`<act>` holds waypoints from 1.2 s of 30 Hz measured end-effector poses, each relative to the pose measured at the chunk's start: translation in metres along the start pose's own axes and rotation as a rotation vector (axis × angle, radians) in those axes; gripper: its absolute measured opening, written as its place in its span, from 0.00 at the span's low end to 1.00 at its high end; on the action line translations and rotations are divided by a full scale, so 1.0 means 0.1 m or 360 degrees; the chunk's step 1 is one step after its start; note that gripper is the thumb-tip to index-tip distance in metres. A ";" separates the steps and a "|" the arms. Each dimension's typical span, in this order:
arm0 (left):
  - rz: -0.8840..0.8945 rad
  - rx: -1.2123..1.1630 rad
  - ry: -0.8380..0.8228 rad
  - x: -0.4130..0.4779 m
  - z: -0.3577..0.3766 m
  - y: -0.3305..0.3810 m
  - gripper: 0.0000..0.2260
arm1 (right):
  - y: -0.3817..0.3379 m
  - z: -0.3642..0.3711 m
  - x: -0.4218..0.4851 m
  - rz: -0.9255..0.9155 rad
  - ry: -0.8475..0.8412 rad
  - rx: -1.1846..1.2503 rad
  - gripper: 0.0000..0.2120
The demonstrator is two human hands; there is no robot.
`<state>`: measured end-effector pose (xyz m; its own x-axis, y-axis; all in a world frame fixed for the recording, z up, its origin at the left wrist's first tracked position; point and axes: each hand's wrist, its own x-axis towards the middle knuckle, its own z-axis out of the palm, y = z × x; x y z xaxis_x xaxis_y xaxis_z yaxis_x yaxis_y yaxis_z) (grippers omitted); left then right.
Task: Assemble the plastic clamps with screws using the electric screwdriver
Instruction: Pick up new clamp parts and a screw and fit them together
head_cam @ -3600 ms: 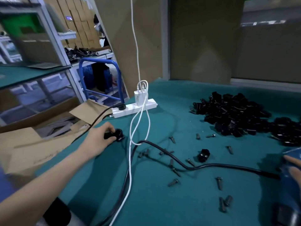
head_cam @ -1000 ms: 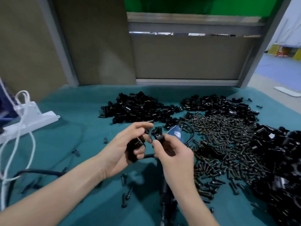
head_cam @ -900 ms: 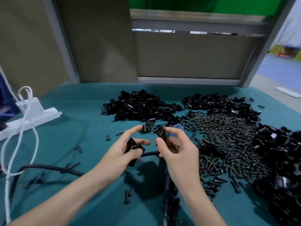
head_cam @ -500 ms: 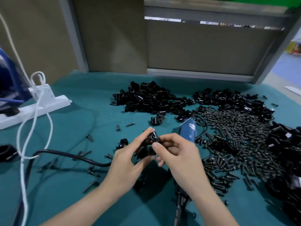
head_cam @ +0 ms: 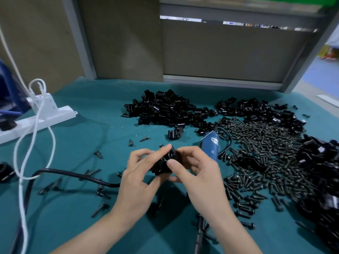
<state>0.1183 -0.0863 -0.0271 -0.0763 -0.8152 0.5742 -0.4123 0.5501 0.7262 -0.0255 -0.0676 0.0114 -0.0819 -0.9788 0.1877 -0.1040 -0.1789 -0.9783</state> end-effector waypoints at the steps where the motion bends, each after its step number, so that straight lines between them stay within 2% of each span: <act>1: 0.0035 0.0064 0.0033 0.01 0.01 0.01 0.32 | 0.00 0.00 0.00 -0.0027 -0.0008 -0.0026 0.06; 4: 0.0143 0.0165 0.0064 0.01 0.02 0.02 0.32 | 0.02 0.01 -0.01 -0.0061 -0.0020 -0.0126 0.06; 9: 0.0156 0.0166 -0.0050 -0.01 0.04 0.01 0.37 | 0.04 -0.04 0.02 -0.0036 -0.0051 -0.0398 0.11; 13: 0.0109 0.0135 -0.0171 -0.03 0.06 0.00 0.38 | 0.06 -0.09 0.05 -0.0020 -0.0162 -0.0574 0.13; 15: -0.0006 0.0009 -0.0285 -0.04 0.05 -0.02 0.35 | 0.05 -0.12 0.07 -0.0043 -0.0197 -0.0742 0.12; 18: -0.0305 -0.0363 -0.0366 -0.01 0.04 -0.07 0.24 | 0.05 -0.16 0.11 -0.0042 -0.0285 -0.0866 0.10; 23: -0.0550 -0.0682 -0.0354 0.04 0.03 -0.11 0.15 | 0.03 -0.19 0.14 -0.0094 -0.0427 -0.0794 0.19; 27: -0.0709 -0.0898 -0.0376 0.07 0.02 -0.11 0.14 | 0.03 -0.22 0.15 -0.0099 -0.0415 -0.0769 0.20; 32: -0.0742 -0.0865 -0.0502 0.10 -0.04 -0.12 0.17 | 0.01 -0.25 0.15 -0.0077 -0.0391 -0.0785 0.19; 36: -0.0831 -0.1038 -0.0516 0.10 -0.05 -0.09 0.14 | -0.01 -0.28 0.15 -0.0087 -0.0441 -0.0764 0.21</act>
<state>0.1257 -0.0986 -0.0261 -0.3170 -0.9472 0.0471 0.1240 0.0078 0.9923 -0.0545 -0.0798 0.0178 0.1934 -0.9705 0.1438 -0.5461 -0.2282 -0.8060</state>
